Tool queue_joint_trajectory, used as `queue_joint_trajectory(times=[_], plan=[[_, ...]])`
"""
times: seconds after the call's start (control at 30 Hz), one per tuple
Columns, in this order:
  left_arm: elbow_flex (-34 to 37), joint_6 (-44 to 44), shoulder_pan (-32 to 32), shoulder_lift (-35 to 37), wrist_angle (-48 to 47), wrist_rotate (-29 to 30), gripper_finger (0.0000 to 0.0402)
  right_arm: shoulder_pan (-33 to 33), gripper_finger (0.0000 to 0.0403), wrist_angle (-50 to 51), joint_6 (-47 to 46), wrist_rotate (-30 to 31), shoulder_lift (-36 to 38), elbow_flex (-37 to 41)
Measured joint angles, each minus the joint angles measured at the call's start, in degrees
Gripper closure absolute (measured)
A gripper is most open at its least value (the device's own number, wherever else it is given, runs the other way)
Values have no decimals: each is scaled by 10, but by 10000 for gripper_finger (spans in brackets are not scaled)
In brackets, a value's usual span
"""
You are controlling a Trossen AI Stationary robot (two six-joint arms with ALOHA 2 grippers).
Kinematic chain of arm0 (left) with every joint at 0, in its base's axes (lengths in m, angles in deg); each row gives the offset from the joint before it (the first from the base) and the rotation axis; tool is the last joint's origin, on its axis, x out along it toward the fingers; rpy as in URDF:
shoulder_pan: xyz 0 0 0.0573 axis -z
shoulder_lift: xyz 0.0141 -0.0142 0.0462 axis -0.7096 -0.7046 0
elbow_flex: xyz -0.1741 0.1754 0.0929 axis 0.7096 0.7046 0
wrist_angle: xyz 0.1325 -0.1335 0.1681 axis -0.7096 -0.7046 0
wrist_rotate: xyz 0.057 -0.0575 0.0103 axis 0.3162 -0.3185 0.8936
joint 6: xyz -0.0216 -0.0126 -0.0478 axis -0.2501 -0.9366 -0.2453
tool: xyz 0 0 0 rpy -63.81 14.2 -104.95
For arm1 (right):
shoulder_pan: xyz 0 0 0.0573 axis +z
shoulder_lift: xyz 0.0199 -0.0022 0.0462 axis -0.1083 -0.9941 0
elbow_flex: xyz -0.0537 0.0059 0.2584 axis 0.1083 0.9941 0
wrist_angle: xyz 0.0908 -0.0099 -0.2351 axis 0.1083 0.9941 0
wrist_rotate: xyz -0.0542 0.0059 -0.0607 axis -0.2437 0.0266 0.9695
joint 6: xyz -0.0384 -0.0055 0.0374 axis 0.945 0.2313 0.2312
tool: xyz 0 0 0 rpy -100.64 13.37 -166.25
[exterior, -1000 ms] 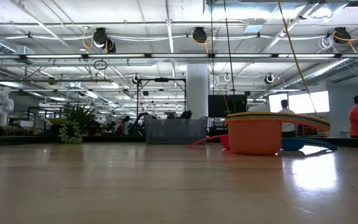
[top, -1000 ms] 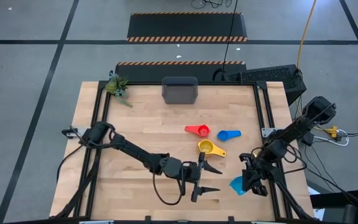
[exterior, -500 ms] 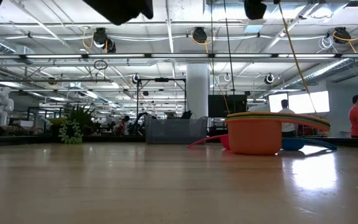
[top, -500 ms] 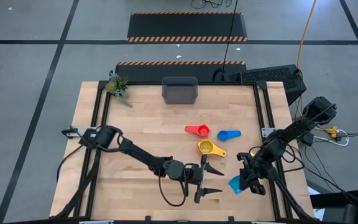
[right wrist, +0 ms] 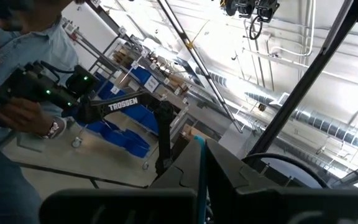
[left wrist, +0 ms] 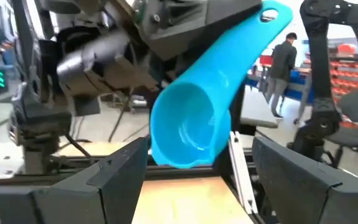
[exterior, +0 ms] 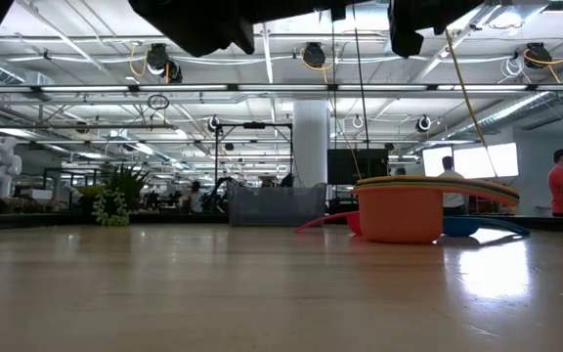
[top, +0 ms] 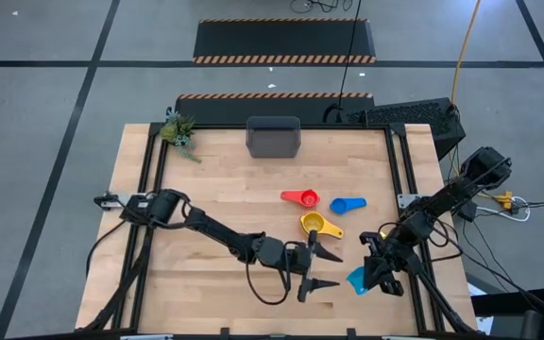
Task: Nest measuring cups in basket
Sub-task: Stack the light blue measuring cup on top of the yellow measuring cup
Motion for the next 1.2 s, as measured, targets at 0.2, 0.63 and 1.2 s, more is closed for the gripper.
queue_joint_trajectory(times=[0.2, 0.63, 1.2], plan=[[-9, 0, 3, -15, 45, -15, 112, 0, 403, 0, 0, 0, 0, 0], [-84, 16, 5, -77, 41, -27, 112, 0, 403, 0, -3, 0, 0, 0], [-84, -12, -32, -77, 13, -104, 125, -14, 403, 0, 1, 0, 0, 0]])
